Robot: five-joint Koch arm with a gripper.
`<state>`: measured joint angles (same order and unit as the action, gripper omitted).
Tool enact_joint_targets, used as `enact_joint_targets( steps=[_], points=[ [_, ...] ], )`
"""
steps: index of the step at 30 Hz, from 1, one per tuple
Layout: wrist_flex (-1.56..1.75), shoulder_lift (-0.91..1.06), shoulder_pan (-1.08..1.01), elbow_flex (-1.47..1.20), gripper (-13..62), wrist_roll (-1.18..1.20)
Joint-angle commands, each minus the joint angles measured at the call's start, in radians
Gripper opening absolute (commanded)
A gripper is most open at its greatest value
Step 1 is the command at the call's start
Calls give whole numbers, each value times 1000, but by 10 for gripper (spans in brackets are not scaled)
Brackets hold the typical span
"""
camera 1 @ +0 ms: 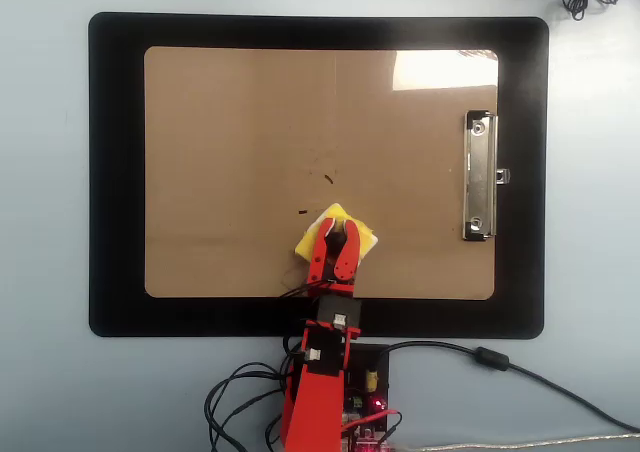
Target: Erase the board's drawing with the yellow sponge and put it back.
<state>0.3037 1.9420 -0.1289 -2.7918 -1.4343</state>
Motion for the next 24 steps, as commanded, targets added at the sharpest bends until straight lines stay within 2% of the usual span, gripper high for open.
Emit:
enact_joint_targets(
  steps=[1,6,8,11,16,19,21,24],
  points=[
    [21,-124,-9,132,-83,11],
    [106,-522,-9,472,-83,11],
    [140,-597,-11,531,-82,8],
    [169,-532,-9,420,-82,6],
    [167,-195,17,92,-82,9],
    [164,-55,66,6,-82,5],
    [169,-89,101,12,-83,3],
    [170,-279,117,192,-82,2]
  ],
)
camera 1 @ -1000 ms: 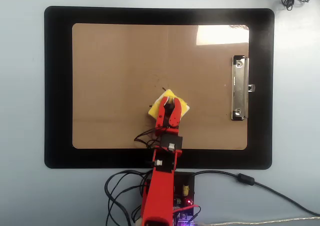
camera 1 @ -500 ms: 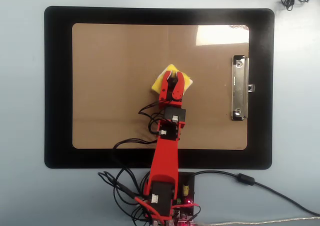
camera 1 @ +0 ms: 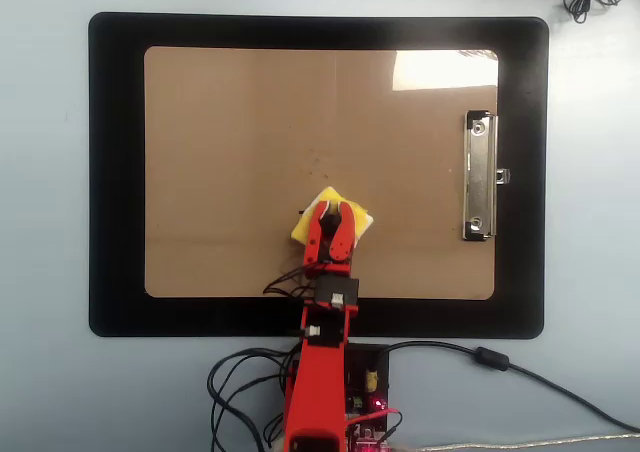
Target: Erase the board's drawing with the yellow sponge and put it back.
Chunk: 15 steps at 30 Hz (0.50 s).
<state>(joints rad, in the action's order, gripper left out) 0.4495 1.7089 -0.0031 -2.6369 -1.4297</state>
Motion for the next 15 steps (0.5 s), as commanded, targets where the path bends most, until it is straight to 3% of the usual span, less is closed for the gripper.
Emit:
enact_joint_targets(
  steps=[1,4,7,9,15],
  points=[
    [31,-124,-9,100,-83,-5],
    [34,-327,-6,298,-83,-5],
    [38,-348,-6,310,-83,-5],
    [40,-259,-5,202,-83,-3],
    [20,265,83,-253,-83,-3]
  ],
)
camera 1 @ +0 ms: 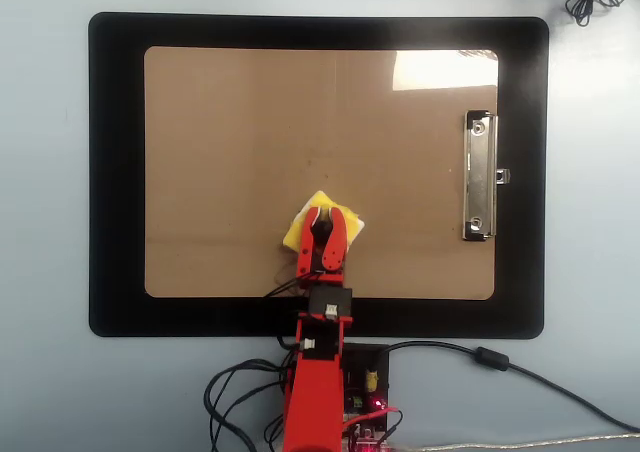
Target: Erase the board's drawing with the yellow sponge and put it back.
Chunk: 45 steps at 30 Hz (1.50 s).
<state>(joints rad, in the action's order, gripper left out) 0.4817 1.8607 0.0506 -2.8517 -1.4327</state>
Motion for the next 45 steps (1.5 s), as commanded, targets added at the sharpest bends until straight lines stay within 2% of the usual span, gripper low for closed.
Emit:
enact_joint_targets(
  steps=[1,5,11,15,18,22,25,28,32,35,39,45],
  points=[
    [-26,166,41,-75,-82,0],
    [-100,198,66,-60,-82,0],
    [-101,-183,87,259,-83,-3],
    [-103,-278,97,345,-82,-3],
    [-101,-196,109,252,-82,-3],
    [-115,118,138,9,-82,-3],
    [-124,262,173,-63,-83,-3],
    [-133,221,186,-28,-83,-3],
    [-121,-43,178,179,-82,-5],
    [-120,-138,146,264,-83,-5],
    [-114,-49,-17,137,-82,0],
    [-109,258,-26,-72,-83,-3]
  ],
)
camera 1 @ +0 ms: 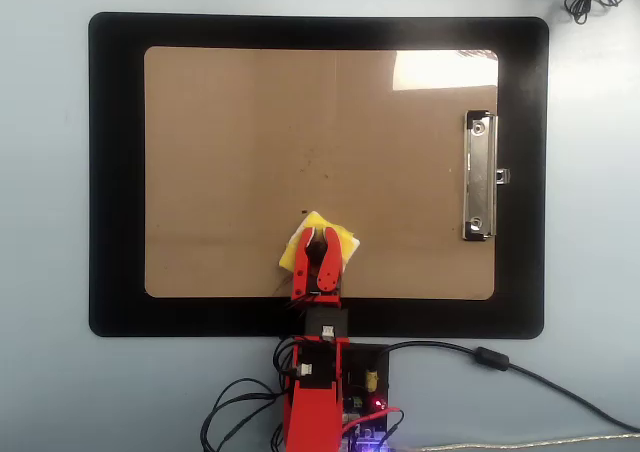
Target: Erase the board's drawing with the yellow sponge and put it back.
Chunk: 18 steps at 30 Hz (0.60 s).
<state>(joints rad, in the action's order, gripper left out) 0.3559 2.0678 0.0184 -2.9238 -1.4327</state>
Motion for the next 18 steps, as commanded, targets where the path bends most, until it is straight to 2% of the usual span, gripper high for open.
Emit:
enact_joint_targets(
  steps=[1,4,7,10,13,18],
  points=[
    [17,48,5,0,-83,-3],
    [17,-75,2,92,-83,-5],
    [28,-278,5,241,-82,-6],
    [51,-371,11,296,-82,-15],
    [81,-299,31,202,-82,-34],
    [75,8,106,-31,-83,-41]
  ],
)
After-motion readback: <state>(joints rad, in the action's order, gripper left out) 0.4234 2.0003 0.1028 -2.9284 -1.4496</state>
